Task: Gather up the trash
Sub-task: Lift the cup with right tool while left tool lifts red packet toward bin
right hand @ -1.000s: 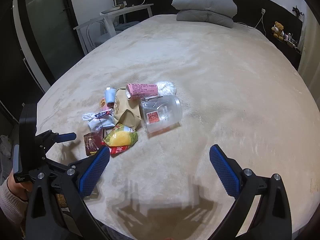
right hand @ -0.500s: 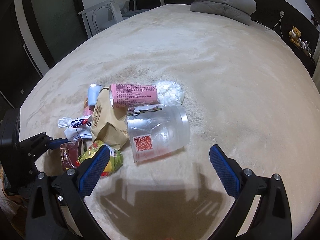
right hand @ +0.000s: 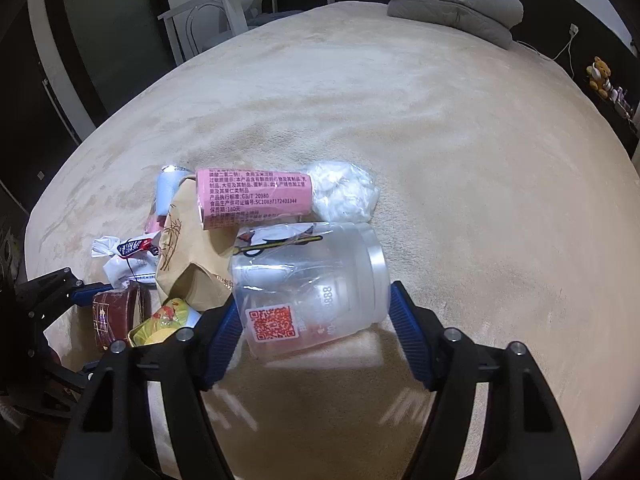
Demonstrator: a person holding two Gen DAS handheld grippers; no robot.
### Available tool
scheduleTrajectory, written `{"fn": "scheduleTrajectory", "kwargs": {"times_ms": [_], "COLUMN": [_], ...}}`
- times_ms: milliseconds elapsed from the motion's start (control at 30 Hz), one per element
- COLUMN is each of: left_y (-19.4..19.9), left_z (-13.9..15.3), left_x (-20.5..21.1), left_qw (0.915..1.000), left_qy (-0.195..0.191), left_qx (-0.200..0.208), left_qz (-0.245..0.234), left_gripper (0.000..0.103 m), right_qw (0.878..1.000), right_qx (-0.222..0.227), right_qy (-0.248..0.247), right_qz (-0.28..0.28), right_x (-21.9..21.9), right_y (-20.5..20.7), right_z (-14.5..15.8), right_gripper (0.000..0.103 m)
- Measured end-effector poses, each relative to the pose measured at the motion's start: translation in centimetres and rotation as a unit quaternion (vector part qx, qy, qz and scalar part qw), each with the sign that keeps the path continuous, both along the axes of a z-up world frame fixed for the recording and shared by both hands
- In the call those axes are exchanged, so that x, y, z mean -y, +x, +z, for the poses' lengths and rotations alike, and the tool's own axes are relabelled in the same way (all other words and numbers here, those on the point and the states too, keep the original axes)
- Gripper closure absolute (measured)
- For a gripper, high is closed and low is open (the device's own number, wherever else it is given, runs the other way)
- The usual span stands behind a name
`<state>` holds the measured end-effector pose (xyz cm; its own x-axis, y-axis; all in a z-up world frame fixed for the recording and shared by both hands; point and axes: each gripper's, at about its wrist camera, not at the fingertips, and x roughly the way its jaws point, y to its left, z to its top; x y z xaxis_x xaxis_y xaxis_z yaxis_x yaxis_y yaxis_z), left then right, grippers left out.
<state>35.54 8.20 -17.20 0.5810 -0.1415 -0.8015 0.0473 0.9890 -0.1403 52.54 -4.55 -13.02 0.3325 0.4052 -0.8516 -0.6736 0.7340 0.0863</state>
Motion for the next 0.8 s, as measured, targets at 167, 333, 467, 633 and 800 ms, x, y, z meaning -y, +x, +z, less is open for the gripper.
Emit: {"fn": "scheduleTrajectory", "kwargs": {"times_ms": [167, 333, 467, 633, 800], "left_y": [0.0, -0.2, -0.4, -1.2, -2.1], "left_z": [0.1, 0.4, 0.7, 1.6, 3.5], "left_x": [-0.1, 0.1, -0.1, -0.3, -0.3], "left_qw": [1.0000, 1.0000, 0.9999, 0.9999, 0.9997], "left_qy": [-0.002, 0.000, -0.005, -0.009, -0.013], "left_qx": [-0.002, -0.002, -0.008, -0.005, 0.012], "left_qz": [0.004, 0.005, 0.006, 0.013, 0.018], "left_gripper": [0.032, 0.032, 0.032, 0.032, 0.032], "right_qw": [1.000, 1.000, 1.000, 0.999, 0.999], "right_qx": [0.005, 0.014, 0.019, 0.021, 0.021], "right_qy": [0.001, 0.005, 0.007, 0.015, 0.021], "right_qz": [0.000, -0.007, -0.016, -0.025, -0.039], "right_x": [0.3, 1.1, 1.9, 3.2, 4.8], "right_y": [-0.9, -2.2, -3.9, -6.6, -9.1], "right_z": [0.8, 2.6, 4.1, 5.9, 7.3], "right_gripper": [0.034, 0.034, 0.034, 0.034, 0.034]}}
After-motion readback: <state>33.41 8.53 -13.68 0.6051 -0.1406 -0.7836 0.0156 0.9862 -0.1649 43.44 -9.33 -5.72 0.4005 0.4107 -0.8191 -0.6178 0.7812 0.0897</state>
